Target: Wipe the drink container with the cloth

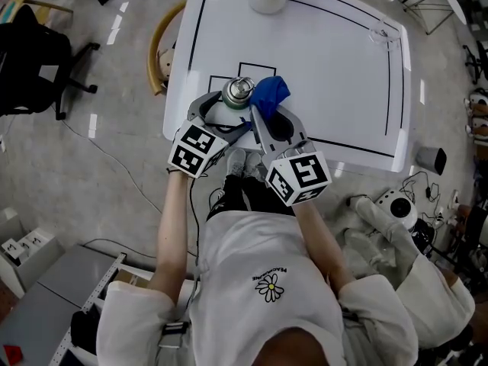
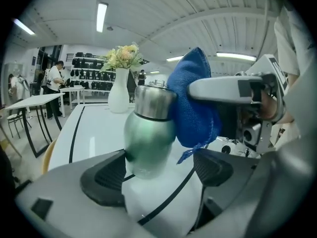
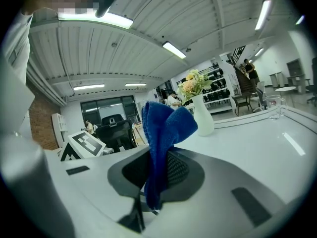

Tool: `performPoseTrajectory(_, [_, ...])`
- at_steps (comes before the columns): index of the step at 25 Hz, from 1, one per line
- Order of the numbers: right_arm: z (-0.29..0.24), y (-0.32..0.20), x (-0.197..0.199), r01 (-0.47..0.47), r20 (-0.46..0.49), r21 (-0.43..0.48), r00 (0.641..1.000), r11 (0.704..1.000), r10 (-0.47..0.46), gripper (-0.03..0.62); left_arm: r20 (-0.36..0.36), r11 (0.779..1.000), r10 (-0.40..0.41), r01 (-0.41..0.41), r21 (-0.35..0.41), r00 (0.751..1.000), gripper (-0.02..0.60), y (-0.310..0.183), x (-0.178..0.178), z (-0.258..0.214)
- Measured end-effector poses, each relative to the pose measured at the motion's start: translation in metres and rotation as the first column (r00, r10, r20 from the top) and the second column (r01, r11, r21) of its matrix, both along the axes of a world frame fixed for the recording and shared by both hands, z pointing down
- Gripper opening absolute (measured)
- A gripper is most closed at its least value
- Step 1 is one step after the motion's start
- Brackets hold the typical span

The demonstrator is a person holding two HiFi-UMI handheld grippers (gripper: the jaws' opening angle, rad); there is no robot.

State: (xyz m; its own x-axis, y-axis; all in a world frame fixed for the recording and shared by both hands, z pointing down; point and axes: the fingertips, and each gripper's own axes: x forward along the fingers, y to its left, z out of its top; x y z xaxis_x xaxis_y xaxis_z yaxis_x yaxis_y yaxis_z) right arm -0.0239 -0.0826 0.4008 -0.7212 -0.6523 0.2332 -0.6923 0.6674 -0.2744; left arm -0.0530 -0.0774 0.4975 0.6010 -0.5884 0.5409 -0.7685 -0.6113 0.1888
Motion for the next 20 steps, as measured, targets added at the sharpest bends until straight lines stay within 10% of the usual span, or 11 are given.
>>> performPoseTrajectory(20, [0.007, 0.013, -0.004, 0.056, -0.034, 0.001, 0.998, 0.998, -0.056, 0.043, -0.003, 0.998, -0.011, 0.011, -0.056, 1.000, 0.413, 0.050, 0.024, 0.000])
